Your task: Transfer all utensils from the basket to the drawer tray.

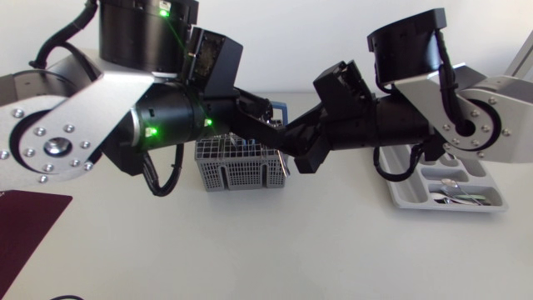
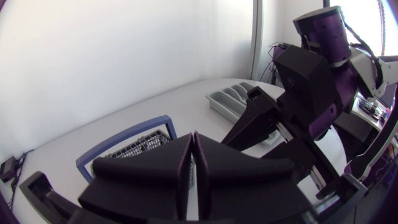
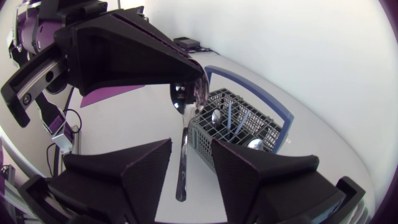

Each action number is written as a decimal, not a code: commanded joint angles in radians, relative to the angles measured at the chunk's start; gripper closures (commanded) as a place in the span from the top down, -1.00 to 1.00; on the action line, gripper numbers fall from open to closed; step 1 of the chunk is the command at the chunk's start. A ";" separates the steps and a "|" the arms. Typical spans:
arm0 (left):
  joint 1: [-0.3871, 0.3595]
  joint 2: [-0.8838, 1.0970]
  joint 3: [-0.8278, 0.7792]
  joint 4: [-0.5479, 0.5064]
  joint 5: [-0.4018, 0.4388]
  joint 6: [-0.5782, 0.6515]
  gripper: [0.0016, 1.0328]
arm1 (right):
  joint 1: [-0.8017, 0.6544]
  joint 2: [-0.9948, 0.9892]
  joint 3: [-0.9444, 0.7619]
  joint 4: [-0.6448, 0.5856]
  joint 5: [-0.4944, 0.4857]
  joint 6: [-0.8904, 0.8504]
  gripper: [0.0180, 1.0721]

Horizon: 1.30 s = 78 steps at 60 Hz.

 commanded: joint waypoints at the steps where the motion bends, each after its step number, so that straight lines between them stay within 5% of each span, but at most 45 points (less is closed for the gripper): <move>1: -0.004 0.008 0.032 -0.004 0.012 -0.032 -0.94 | 0.009 0.023 0.028 -0.015 -0.012 0.029 -0.35; 14: -0.007 0.008 0.030 -0.004 0.019 -0.033 -0.94 | 0.009 0.029 0.028 -0.013 -0.029 0.028 -0.74; 34: -0.007 0.005 0.032 -0.002 0.030 -0.035 -0.91 | 0.013 0.026 0.015 -0.018 -0.055 0.003 -0.89; 37: -0.005 0.003 0.034 -0.002 0.030 -0.035 -0.76 | 0.016 0.026 0.014 -0.024 -0.055 0.000 -0.89; 49: 0.002 0.000 0.054 -0.004 0.030 -0.035 0.36 | 0.026 0.029 0.011 -0.064 -0.055 -0.024 -0.89; 53: 0.007 -0.003 0.061 -0.004 0.029 -0.033 0.54 | 0.026 0.028 0.006 -0.076 -0.055 -0.034 -0.89; 78: 0.133 -0.044 0.104 0.002 0.027 0.024 0.67 | -0.137 0.011 -0.058 -0.252 -0.120 -0.284 -0.89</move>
